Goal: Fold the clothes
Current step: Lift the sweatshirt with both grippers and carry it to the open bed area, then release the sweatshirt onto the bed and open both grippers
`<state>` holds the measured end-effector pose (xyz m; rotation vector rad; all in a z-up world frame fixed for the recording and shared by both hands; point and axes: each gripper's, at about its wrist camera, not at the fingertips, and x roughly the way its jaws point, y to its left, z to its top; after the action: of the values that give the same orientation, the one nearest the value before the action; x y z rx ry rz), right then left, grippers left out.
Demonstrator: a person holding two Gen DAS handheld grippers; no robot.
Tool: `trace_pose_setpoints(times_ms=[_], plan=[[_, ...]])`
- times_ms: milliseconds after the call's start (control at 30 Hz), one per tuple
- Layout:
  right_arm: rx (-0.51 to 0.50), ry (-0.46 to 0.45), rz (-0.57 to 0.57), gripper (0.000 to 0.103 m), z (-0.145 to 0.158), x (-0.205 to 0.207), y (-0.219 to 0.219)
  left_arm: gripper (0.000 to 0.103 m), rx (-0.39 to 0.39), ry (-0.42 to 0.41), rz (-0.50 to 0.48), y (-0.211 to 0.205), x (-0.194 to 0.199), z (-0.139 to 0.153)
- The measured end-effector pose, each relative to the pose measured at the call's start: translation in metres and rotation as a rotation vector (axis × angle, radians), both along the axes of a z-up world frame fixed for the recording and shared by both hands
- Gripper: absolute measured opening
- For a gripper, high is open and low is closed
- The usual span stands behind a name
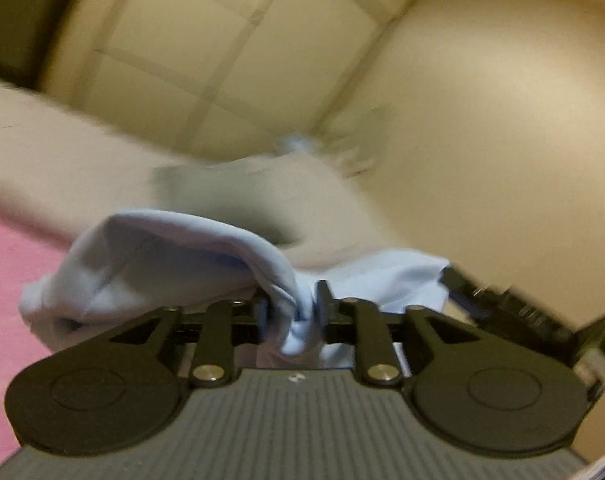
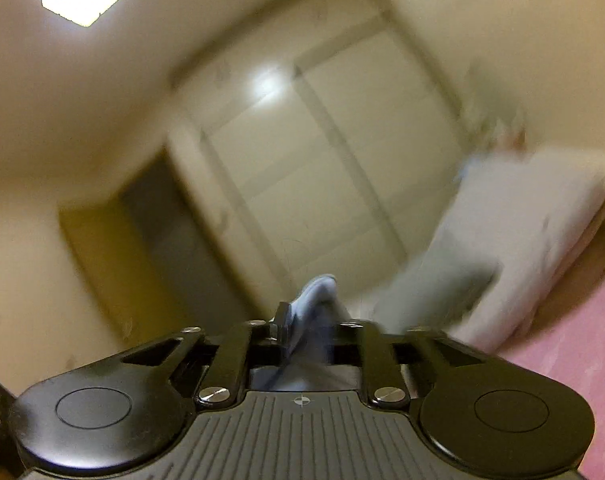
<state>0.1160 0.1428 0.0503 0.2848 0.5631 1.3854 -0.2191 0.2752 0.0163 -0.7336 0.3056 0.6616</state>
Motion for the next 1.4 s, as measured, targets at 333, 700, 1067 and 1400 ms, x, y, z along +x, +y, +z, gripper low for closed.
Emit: trace_pose_setpoints(times_ms=[333, 700, 1067, 1400], plan=[[-0.639, -0.252, 0.307, 0.054, -0.100, -0.147, 0.043, 0.025, -0.293, 0.566, 0.156, -0.014, -0.118, -0.126], [-0.828, -0.234, 0.433, 0.054, -0.162, -0.207, -0.012, 0.025, -0.240, 0.631, 0.213, -0.064, -0.130, -0.130], [-0.869, -0.234, 0.474, 0.054, -0.168, -0.201, -0.064, 0.026, -0.275, 0.667, 0.303, -0.135, -0.135, -0.145], [-0.837, -0.253, 0.538, 0.054, -0.167, -0.207, -0.101, 0.027, -0.243, 0.705, 0.361, -0.183, -0.135, -0.130]])
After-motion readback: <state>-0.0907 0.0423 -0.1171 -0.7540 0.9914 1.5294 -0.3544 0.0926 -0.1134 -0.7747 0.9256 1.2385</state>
